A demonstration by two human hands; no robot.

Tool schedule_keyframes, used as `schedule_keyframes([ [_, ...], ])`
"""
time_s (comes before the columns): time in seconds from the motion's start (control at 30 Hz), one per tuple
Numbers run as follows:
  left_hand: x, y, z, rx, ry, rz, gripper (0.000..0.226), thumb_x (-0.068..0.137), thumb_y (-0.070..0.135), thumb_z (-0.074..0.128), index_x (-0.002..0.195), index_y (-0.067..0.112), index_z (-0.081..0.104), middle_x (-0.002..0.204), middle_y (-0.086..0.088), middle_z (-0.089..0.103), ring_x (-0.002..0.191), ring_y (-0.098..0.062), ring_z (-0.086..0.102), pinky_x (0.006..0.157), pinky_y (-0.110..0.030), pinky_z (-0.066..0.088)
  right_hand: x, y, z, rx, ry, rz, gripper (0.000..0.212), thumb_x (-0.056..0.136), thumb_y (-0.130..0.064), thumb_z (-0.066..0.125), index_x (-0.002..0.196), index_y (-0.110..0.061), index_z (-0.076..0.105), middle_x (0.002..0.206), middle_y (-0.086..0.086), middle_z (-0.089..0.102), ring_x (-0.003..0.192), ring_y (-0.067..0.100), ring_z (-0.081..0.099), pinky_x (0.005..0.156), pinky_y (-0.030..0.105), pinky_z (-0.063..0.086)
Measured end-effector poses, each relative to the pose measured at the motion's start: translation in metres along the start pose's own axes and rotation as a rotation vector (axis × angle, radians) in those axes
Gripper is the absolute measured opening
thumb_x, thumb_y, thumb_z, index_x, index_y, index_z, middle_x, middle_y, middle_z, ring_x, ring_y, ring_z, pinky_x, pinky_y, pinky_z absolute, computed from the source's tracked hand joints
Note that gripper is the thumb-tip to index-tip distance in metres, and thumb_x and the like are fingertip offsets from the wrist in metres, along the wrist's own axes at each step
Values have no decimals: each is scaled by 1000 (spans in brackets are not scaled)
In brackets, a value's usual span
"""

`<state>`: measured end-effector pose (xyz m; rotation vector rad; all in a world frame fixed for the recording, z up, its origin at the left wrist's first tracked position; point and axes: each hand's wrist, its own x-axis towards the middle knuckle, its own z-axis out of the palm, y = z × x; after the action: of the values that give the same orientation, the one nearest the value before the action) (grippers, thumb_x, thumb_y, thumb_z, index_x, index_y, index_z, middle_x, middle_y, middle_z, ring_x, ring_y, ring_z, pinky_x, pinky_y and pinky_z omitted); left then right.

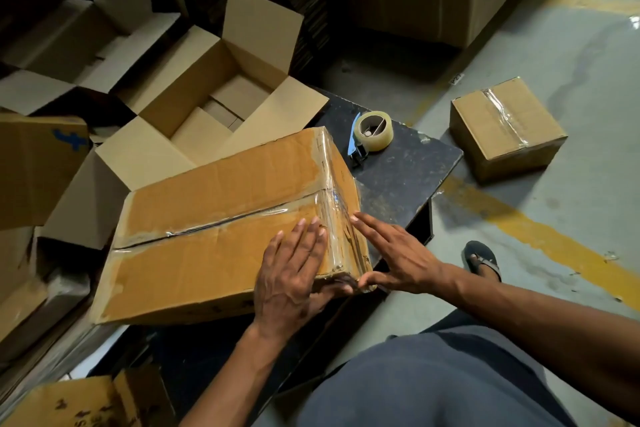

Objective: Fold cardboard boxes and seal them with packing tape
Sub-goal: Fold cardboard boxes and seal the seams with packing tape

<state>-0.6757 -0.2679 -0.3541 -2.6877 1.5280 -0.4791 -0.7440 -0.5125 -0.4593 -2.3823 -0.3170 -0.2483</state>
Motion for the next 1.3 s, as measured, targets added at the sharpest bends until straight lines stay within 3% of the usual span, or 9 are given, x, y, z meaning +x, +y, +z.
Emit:
schedule_keyframes([
  [0.27, 13, -3, 1, 52, 19, 57, 84, 101, 69, 43, 154, 4, 41, 160, -16, 40, 148, -30, 40, 112, -53, 45, 19, 0, -11, -62, 16, -110, 98, 93, -80, 37, 165, -29, -6, 171, 13, 12, 147, 31, 39, 107, 49, 45],
  [0.43, 10, -5, -8, -79, -87, 17, 96, 96, 77, 43, 158, 5, 34, 165, -13, 32, 154, -25, 29, 119, -60, 35, 30, 12, -45, -80, -6, -111, 101, 91, -79, 47, 165, -25, 5, 167, 15, 25, 144, 29, 41, 110, 48, 40],
  [0.63, 25, -14, -28, -368, 72, -478, 79, 97, 68, 49, 153, 13, 44, 158, 0, 40, 147, -12, 38, 122, -45, 30, 105, -6, -89, -84, 210, -42, 56, 103, -61, 44, 140, -22, 59, 143, 5, 56, 128, 23, 53, 101, 51, 48],
  [0.7, 30, -29, -30, -341, 149, -680, 74, 94, 64, 54, 150, 15, 51, 158, -2, 45, 147, -14, 39, 121, -44, 32, 148, -18, -103, -109, 146, -24, 53, 102, -62, 43, 128, -23, 68, 135, 1, 63, 123, 21, 54, 98, 50, 49],
  [0.8, 23, -46, -40, -290, 199, -1040, 74, 92, 63, 57, 152, 22, 50, 165, -6, 36, 155, -21, 25, 123, -49, 26, 219, -33, -112, -183, -111, 75, 55, 98, -68, 45, 134, -29, 63, 140, 0, 60, 132, 25, 49, 103, 53, 47],
  [0.93, 10, -44, -54, -428, 278, -1532, 87, 89, 58, 70, 161, 37, 26, 173, -8, -8, 157, -24, -11, 122, -59, 13, 292, -45, -107, -303, -261, 89, 60, 98, -64, 51, 144, -26, 54, 140, 5, 61, 132, 30, 51, 102, 50, 48],
  [1.07, 3, -40, -57, -699, 388, -1881, 103, 87, 52, 76, 160, 44, 5, 165, -2, -31, 154, -36, -7, 117, -57, 29, 324, -58, -95, -226, -422, 120, 67, 102, -55, 54, 155, -15, 42, 144, 16, 59, 129, 35, 57, 104, 45, 49],
  [1.2, -1, -54, -63, -925, 691, -1963, 85, 91, 40, 76, 159, 38, 25, 161, -10, 19, 127, -31, 45, 103, -45, 47, 316, -70, -79, -372, -480, 12, 45, 95, -57, 62, 122, -21, 63, 101, 1, 71, 87, 19, 70, 81, 38, 62],
  [1.3, -13, -75, -66, -948, 761, -1964, 68, 90, 38, 78, 148, 35, 44, 136, -1, 42, 112, -26, 57, 98, -45, 53, 299, -86, -76, -458, -471, -4, 49, 91, -63, 62, 114, -20, 63, 98, 0, 70, 83, 19, 68, 75, 37, 62],
])
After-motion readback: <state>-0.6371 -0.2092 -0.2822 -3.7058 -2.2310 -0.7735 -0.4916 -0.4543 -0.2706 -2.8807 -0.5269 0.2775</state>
